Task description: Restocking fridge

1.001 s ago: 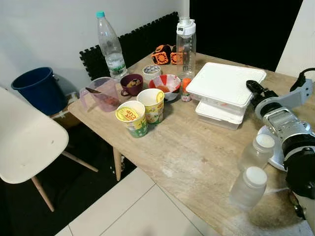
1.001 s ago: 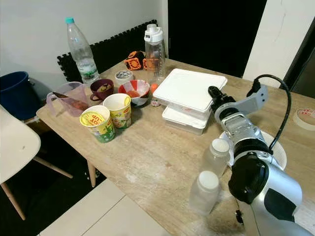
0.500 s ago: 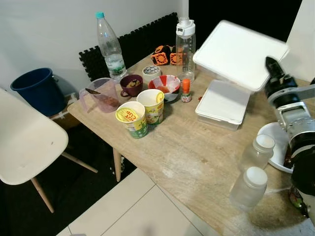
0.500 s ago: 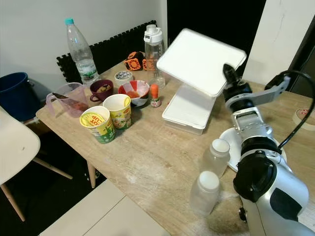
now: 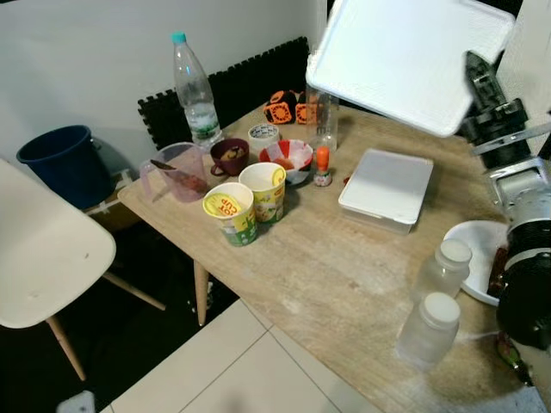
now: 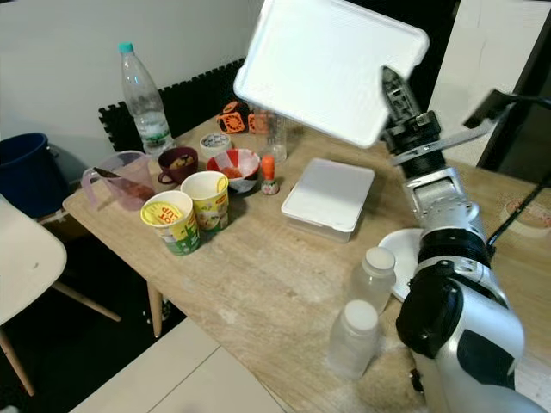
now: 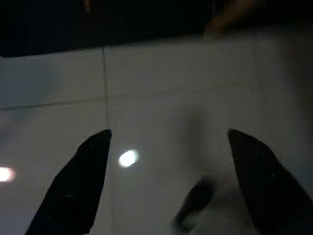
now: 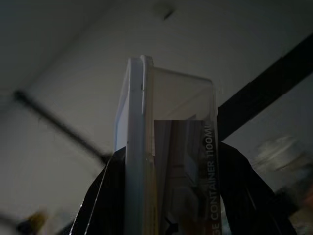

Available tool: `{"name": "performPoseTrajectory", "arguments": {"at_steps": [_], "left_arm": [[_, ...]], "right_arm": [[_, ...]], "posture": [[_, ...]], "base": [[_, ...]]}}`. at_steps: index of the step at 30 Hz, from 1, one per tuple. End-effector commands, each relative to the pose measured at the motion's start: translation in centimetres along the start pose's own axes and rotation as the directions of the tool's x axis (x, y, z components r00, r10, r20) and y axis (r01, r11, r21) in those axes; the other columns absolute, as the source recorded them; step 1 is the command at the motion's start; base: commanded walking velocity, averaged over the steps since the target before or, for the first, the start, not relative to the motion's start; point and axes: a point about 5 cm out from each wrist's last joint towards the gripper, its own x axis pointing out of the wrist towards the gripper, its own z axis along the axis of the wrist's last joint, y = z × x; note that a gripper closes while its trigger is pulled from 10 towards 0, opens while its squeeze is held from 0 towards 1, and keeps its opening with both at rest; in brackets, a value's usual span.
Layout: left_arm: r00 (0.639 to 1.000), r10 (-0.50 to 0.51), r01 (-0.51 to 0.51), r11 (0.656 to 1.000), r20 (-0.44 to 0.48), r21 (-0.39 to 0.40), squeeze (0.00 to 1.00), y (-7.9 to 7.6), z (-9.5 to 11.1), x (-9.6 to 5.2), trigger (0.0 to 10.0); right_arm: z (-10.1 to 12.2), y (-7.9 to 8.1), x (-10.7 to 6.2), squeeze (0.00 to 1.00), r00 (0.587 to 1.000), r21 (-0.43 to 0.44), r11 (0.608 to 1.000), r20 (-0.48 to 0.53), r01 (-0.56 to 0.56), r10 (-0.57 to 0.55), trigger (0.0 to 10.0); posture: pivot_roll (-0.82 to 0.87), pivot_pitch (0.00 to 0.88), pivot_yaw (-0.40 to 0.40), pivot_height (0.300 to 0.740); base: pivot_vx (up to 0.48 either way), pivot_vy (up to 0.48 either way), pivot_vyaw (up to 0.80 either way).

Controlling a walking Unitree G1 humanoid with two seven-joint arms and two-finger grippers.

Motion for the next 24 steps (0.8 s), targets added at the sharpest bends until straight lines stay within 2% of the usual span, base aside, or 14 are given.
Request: {"name": "performPoseTrajectory", "arguments": {"at_steps": [1,2,3,4,8,12,13,14,18,19,21,22,23,24], "left_arm": [[0.993,0.035,-0.027,0.997,0.109,-0.069,0.0,1.6,2.6,-0.1,10.0],[0.993,0.035,-0.027,0.997,0.109,-0.069,0.0,1.6,2.6,-0.1,10.0],[0.989,0.043,-0.029,0.995,0.141,-0.099,0.0,1.9,3.3,-0.1,10.0],[0.98,0.054,-0.025,0.988,0.191,-0.153,0.0,2.3,4.3,-0.1,10.0],[0.937,0.03,0.082,0.95,0.348,-0.301,0.0,2.7,7.5,0.0,10.0],[0.888,-0.035,0.214,0.914,0.458,-0.344,0.0,2.2,9.8,0.0,10.0],[0.827,-0.133,0.376,0.854,0.547,-0.361,0.0,1.3,11.7,0.0,10.0],[0.827,-0.133,0.376,0.854,0.547,-0.361,0.0,1.3,11.7,0.0,10.0],[0.664,-0.371,0.639,0.732,0.65,-0.235,0.0,-1.5,14.9,-0.2,10.0],[0.664,-0.371,0.639,0.732,0.65,-0.235,0.0,-1.5,14.9,-0.2,10.0],[0.54,-0.482,0.75,0.648,0.69,-0.134,0.0,-3.0,16.5,-0.8,10.0],[0.451,-0.549,0.81,0.583,0.703,-0.065,0.53,-4.1,17.5,-1.4,10.0],[0.355,-0.614,0.862,0.507,0.705,0.009,0.53,-5.4,18.4,-2.2,10.0],[0.239,-0.684,0.905,0.413,0.689,0.097,1.0,-7.0,19.5,-3.4,10.0]], "right_arm": [[-0.4,0.9,0.5,0.0,0.997,0.015,0.997,-0.023,-0.073,0.073,0.0],[-0.4,0.9,0.5,0.0,0.997,0.015,0.997,-0.023,-0.073,0.073,0.0],[-0.7,0.9,0.4,0.0,0.996,0.025,0.996,-0.032,-0.082,0.083,2.3],[-1.2,0.9,0.3,0.0,0.995,0.05,0.995,-0.043,-0.082,0.085,10.0],[-2.6,1.3,-0.3,0.0,0.989,0.091,0.989,-0.079,-0.117,0.124,10.0],[-3.3,2.1,-0.3,0.0,0.981,0.113,0.98,-0.089,-0.165,0.175,10.0],[-4.0,2.7,0.2,0.0,0.976,0.127,0.975,-0.1,-0.179,0.193,10.0],[-4.0,2.7,0.2,0.0,0.976,0.127,0.975,-0.1,-0.179,0.193,10.0],[-4.6,3.3,0.8,0.0,0.972,0.132,0.973,-0.118,-0.188,0.204,10.0],[-4.6,3.3,0.8,0.0,0.972,0.132,0.973,-0.118,-0.188,0.204,10.0],[-4.3,3.5,0.9,0.0,0.971,0.13,0.973,-0.116,-0.193,0.208,10.0],[-4.1,3.6,1.0,0.0,0.971,0.129,0.972,-0.111,-0.197,0.212,10.0],[-3.8,3.8,1.1,0.0,0.97,0.126,0.971,-0.105,-0.204,0.217,10.0],[-3.6,4.0,1.2,0.0,0.97,0.119,0.971,-0.101,-0.207,0.22,10.0]], "posture": [[0.03,0.0,0.046,0.74],[0.03,0.0,0.046,0.74],[0.03,0.0,0.044,0.74],[0.03,0.0,0.042,0.74],[0.03,0.0,0.039,0.74],[0.03,0.0,0.041,0.74],[0.02,0.0,0.042,0.74],[0.02,0.0,0.042,0.74],[0.02,0.0,0.042,0.74],[0.02,0.0,0.042,0.74],[0.02,0.0,0.039,0.74],[0.02,0.0,0.037,0.74],[0.02,0.0,0.037,0.74],[0.02,0.0,0.036,0.74]], "base": [[0.0,0.0,0.0],[0.0,0.0,0.0],[0.0,0.0,0.0],[0.0,0.0,0.0],[0.0,0.0,0.0],[0.0,0.0,0.0],[0.0,0.0,0.0],[0.0,0.0,0.0],[0.0,0.0,0.0],[0.0,0.0,0.0],[0.0,0.0,0.0],[0.0,0.0,0.0],[0.0,0.0,0.0],[0.0,0.0,0.0]]}}
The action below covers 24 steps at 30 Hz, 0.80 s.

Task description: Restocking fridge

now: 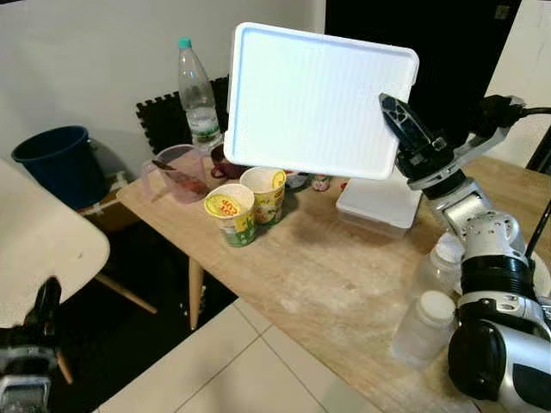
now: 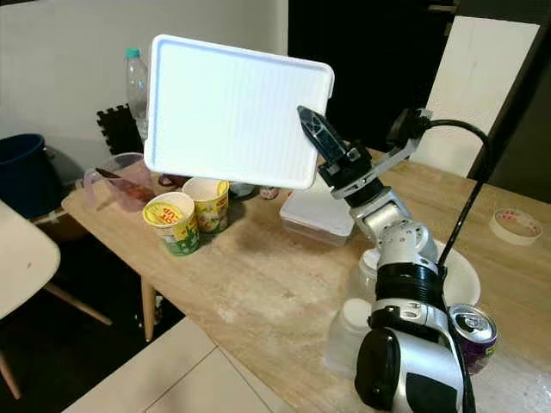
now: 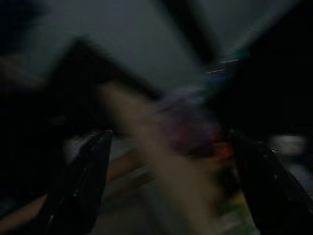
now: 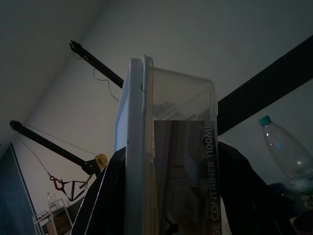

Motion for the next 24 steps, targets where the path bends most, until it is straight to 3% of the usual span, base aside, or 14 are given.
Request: {"name": "performPoseTrajectory", "arguments": {"at_steps": [1,3,4,6,7,12,17,23,24], "left_arm": [[0.965,-0.263,0.262,0.965,-0.017,-0.025,1.0,-3.5,0.5,2.3,10.0],[0.927,-0.374,0.373,0.927,-0.025,-0.027,1.0,-5.4,0.8,3.6,10.0],[0.927,-0.374,0.373,0.927,-0.025,-0.027,1.0,-5.4,0.8,3.6,10.0],[0.873,-0.488,0.487,0.872,-0.004,-0.042,1.0,-7.5,1.5,5.3,10.0],[0.873,-0.488,0.487,0.872,-0.004,-0.042,1.0,-7.5,1.5,5.3,10.0],[0.751,-0.661,0.653,0.744,-0.011,-0.145,1.0,-11.9,-0.2,7.0,10.0],[0.704,-0.709,0.688,0.693,-0.032,-0.214,1.0,-13.8,-1.9,7.1,10.0],[0.687,-0.724,0.689,0.674,-0.054,-0.267,1.0,-14.5,-3.3,7.1,10.0],[0.676,-0.735,0.689,0.657,-0.057,-0.306,1.0,-15.3,-4.4,7.0,10.0]], "right_arm": [[1.0,0.9,0.7,0.0,0.999,-0.023,0.999,0.026,-0.044,0.045,10.0],[1.3,1.1,0.8,0.0,0.998,-0.041,0.998,0.033,-0.045,0.047,10.0],[1.3,1.1,0.8,0.0,0.998,-0.041,0.998,0.033,-0.045,0.047,10.0],[2.7,1.3,1.1,0.0,0.996,-0.068,0.997,0.079,-0.035,0.04,10.0],[2.7,1.3,1.1,0.0,0.996,-0.068,0.997,0.079,-0.035,0.04,10.0],[3.6,1.7,1.5,0.0,0.995,-0.098,0.995,0.093,-0.035,0.044,10.0],[3.1,1.8,1.5,0.0,0.996,-0.098,0.995,0.087,-0.029,0.038,10.0],[3.2,1.7,1.6,0.0,0.995,-0.094,0.995,0.099,-0.019,0.028,10.0],[3.1,1.8,1.9,0.0,0.995,-0.092,0.995,0.095,-0.023,0.032,10.0]], "posture": [[0.02,0.0,0.036,0.74],[0.01,0.0,0.035,0.74],[0.01,0.0,0.035,0.74],[0.01,0.0,0.036,0.74],[0.01,0.0,0.036,0.74],[0.01,0.0,0.036,0.74],[0.0,0.0,0.036,0.74],[0.0,0.0,0.04,0.74],[0.0,0.0,0.04,0.74]], "base": [[0.0,0.0,0.0],[0.0,0.0,0.0],[0.0,0.0,0.0],[0.0,0.0,0.0],[0.0,0.0,0.0],[0.0,0.0,0.0],[0.0,0.0,0.0],[0.0,0.0,0.0],[0.0,0.0,0.0]]}}
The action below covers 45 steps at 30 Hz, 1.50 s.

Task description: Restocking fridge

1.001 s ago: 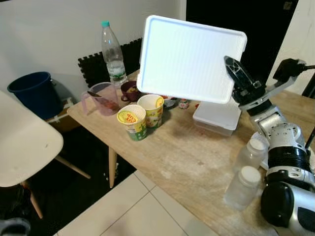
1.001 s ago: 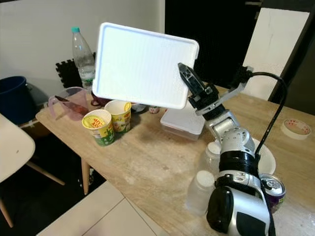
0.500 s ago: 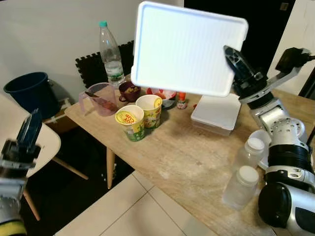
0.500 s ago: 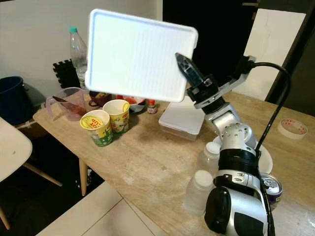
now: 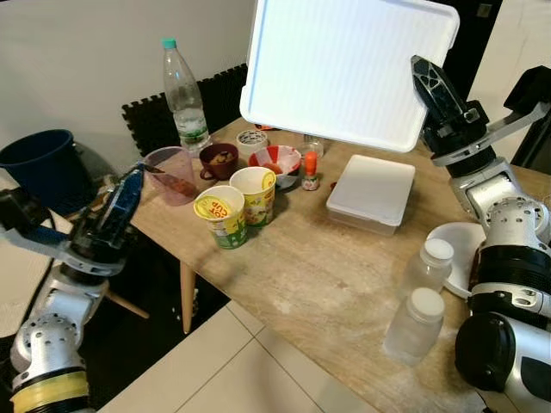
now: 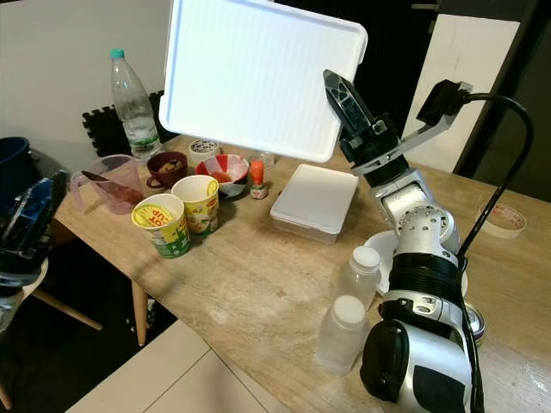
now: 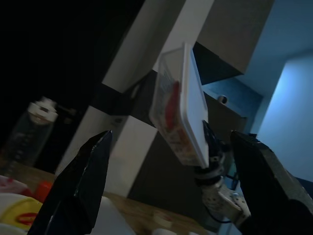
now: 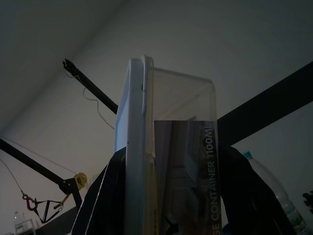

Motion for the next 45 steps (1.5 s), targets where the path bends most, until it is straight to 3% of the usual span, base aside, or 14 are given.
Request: {"name": "performPoseTrajectory", "arguments": {"at_steps": [1,7,8,9,10,18,29,45], "left_arm": [[1.0,-0.016,0.015,0.999,-0.012,-0.049,1.0,-0.4,-1.5,0.7,10.0],[0.998,-0.07,0.069,0.992,0.002,-0.104,1.0,-1.0,-3.3,2.9,10.0],[0.997,-0.078,0.077,0.992,-0.006,-0.104,0.73,-1.1,-3.6,3.3,10.0],[0.996,-0.085,0.082,0.991,-0.016,-0.105,0.2,-1.2,-3.8,3.6,10.0],[0.996,-0.088,0.085,0.991,-0.021,-0.105,0.0,-1.2,-4.0,3.8,10.0],[0.995,-0.094,0.09,0.99,-0.032,-0.11,0.0,-1.5,-4.8,4.5,10.0],[0.999,0.042,-0.042,0.999,0.006,-0.026,0.0,0.2,-4.7,5.1,10.0],[0.998,0.003,-0.002,1.0,0.059,-0.006,0.0,-0.3,-4.3,5.8,10.0]], "right_arm": [[0.1,0.8,1.2,0.0,0.999,-0.014,0.999,0.009,-0.046,0.046,10.0],[-1.7,1.1,1.7,0.0,0.997,0.008,0.999,-0.046,-0.054,0.054,10.0],[-2.0,1.2,1.9,0.0,0.997,0.012,0.998,-0.052,-0.058,0.059,10.0],[-2.2,1.3,2.0,0.0,0.996,0.014,0.998,-0.059,-0.061,0.062,10.0],[-2.4,1.3,2.1,0.0,0.996,0.014,0.998,-0.066,-0.063,0.064,10.0],[-2.5,1.5,2.3,0.0,0.995,0.019,0.997,-0.067,-0.071,0.072,10.0],[-3.4,2.1,2.3,0.0,0.99,0.036,0.994,-0.1,-0.099,0.103,10.0],[-4.4,2.4,2.0,0.0,0.983,0.049,0.993,-0.144,-0.108,0.114,10.0]], "posture": [[0.0,0.0,0.04,0.74],[0.0,0.0,0.038,0.74],[0.0,0.0,0.038,0.74],[0.0,0.0,0.038,0.74],[0.0,0.0,0.041,0.74],[0.0,0.0,0.044,0.74],[0.0,0.0,0.048,0.74],[-0.01,0.0,0.054,0.74]], "base": [[0.0,0.0,0.0],[0.0,0.0,0.0],[0.0,0.0,0.0],[0.0,0.0,0.0],[0.0,0.0,0.0],[0.0,0.0,0.0],[0.0,0.0,0.0],[0.0,0.0,0.0]]}}
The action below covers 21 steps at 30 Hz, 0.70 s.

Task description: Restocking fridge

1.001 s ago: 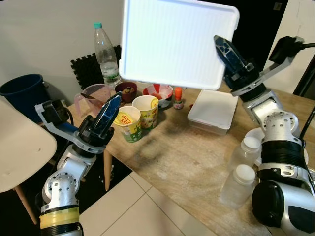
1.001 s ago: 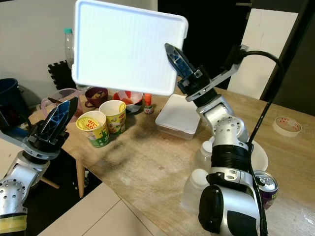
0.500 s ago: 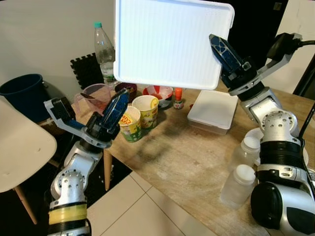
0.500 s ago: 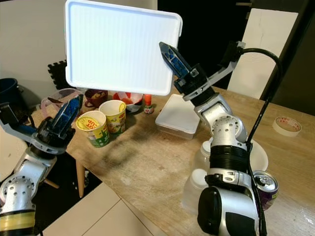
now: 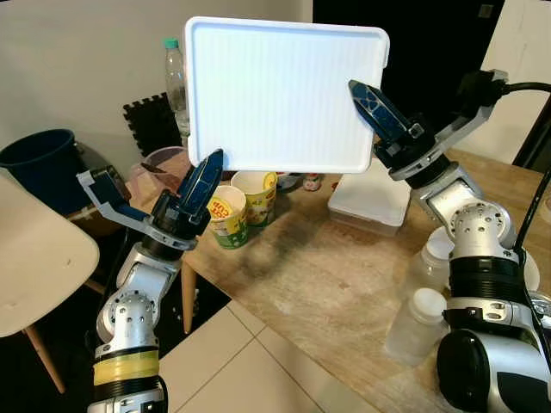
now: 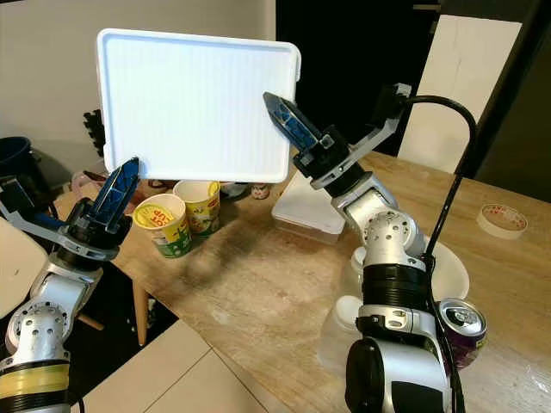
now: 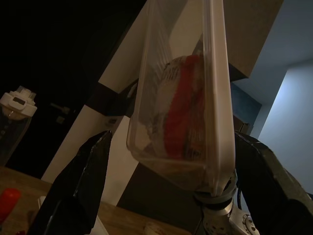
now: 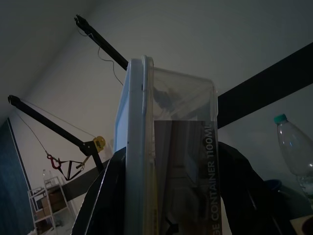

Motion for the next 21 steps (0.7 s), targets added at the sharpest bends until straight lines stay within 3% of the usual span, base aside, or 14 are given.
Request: {"name": "performPoseTrajectory", "arguments": {"at_steps": [1,7,8,9,10,11,21], "left_arm": [[0.999,-0.02,0.019,1.0,0.042,0.02,0.0,-0.3,0.5,0.3,10.0],[0.998,-0.028,0.027,0.999,0.057,0.02,0.0,-0.4,0.7,0.4,10.0],[0.998,-0.043,0.042,0.999,0.051,0.013,0.0,-0.5,0.6,0.4,8.5],[0.998,-0.06,0.061,0.998,0.033,-0.002,0.0,-0.8,0.5,0.4,4.7],[0.998,-0.06,0.061,0.998,0.033,-0.002,0.0,-0.8,0.5,0.4,4.7],[0.997,-0.075,0.075,0.997,0.028,-0.006,0.0,-1.0,0.4,0.5,0.0],[0.99,-0.143,0.143,0.989,0.011,-0.021,0.0,-1.9,0.4,0.4,0.0]], "right_arm": [[0.2,0.5,0.2,0.0,0.999,0.007,0.999,0.015,-0.033,0.032,10.0],[-0.2,0.5,0.2,0.0,1.0,0.015,0.999,0.003,-0.03,0.03,10.0],[-0.3,0.5,0.1,0.0,1.0,0.016,1.0,0.0,-0.027,0.027,10.0],[-0.5,0.4,0.1,0.0,1.0,0.017,1.0,-0.006,-0.022,0.022,10.0],[-0.5,0.4,0.1,0.0,1.0,0.017,1.0,-0.006,-0.022,0.022,10.0],[-0.6,0.4,0.1,0.0,1.0,0.016,1.0,-0.008,-0.019,0.019,10.0],[-0.7,0.4,0.2,0.0,1.0,0.01,1.0,-0.018,-0.013,0.013,10.0]], "posture": [[-0.01,0.0,0.054,0.74],[-0.01,0.0,0.054,0.74],[-0.01,0.0,0.054,0.74],[-0.01,0.0,0.054,0.74],[-0.01,0.0,0.054,0.74],[-0.01,0.0,0.054,0.74],[-0.01,0.0,0.055,0.74]], "base": [[0.0,0.0,0.0],[0.0,0.0,0.0],[0.0,0.0,0.0],[0.0,0.0,0.0],[0.0,0.0,0.0],[0.0,0.0,0.0],[0.0,0.0,0.0]]}}
